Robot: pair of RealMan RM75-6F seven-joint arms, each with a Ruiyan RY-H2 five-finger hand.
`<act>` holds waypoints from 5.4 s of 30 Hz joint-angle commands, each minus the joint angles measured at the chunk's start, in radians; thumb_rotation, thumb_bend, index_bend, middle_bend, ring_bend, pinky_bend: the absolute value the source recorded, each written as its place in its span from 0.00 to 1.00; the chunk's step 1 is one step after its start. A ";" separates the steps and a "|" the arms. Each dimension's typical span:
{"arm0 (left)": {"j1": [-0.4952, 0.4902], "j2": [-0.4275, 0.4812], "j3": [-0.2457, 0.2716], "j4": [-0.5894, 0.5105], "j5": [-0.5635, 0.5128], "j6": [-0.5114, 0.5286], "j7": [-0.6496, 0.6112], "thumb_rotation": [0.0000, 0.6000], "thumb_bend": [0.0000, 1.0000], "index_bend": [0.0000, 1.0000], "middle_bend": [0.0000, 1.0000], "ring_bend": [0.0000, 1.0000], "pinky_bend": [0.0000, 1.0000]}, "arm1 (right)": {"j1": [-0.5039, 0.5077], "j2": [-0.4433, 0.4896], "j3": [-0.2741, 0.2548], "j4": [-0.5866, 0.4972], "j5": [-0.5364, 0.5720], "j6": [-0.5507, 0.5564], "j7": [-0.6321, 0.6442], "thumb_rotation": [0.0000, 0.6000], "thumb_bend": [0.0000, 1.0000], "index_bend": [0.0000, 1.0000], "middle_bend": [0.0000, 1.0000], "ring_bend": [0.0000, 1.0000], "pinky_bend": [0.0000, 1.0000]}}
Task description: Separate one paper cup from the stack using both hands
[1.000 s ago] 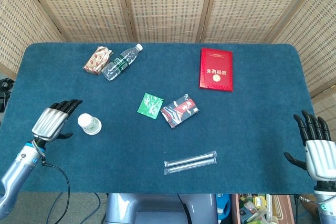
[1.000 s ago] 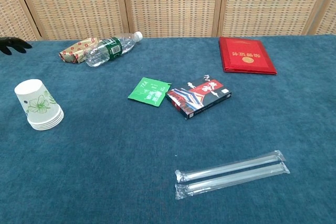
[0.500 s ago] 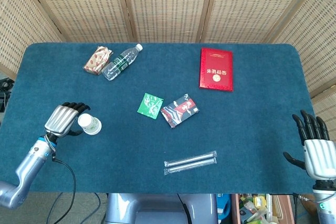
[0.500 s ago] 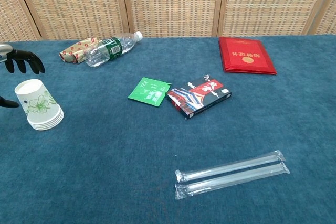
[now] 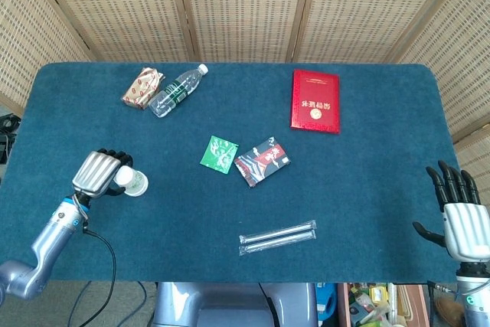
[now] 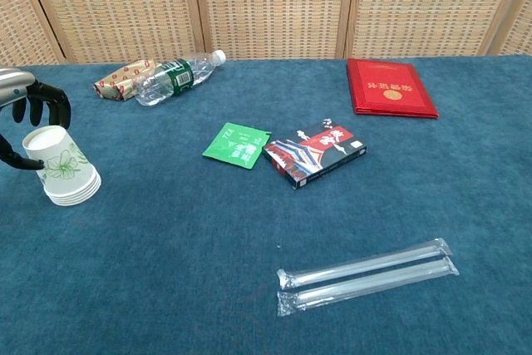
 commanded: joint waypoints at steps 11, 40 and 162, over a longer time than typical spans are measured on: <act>0.013 0.058 -0.087 -0.129 -0.011 0.095 -0.590 1.00 0.13 0.49 0.50 0.48 0.48 | 0.028 -0.017 0.002 0.028 -0.026 -0.024 0.011 1.00 0.00 0.00 0.00 0.00 0.00; -0.331 -0.223 -0.241 -0.029 -0.156 -0.398 -1.359 1.00 0.14 0.50 0.50 0.49 0.48 | 0.413 -0.233 0.047 0.677 -0.441 0.112 0.423 1.00 0.10 0.38 0.17 0.04 0.07; -0.190 -0.084 -0.030 0.251 -0.085 -0.227 -0.343 1.00 0.16 0.17 0.13 0.15 0.31 | 0.756 -0.112 -0.275 0.573 -0.595 -0.287 -0.141 1.00 0.43 0.41 0.01 0.05 0.20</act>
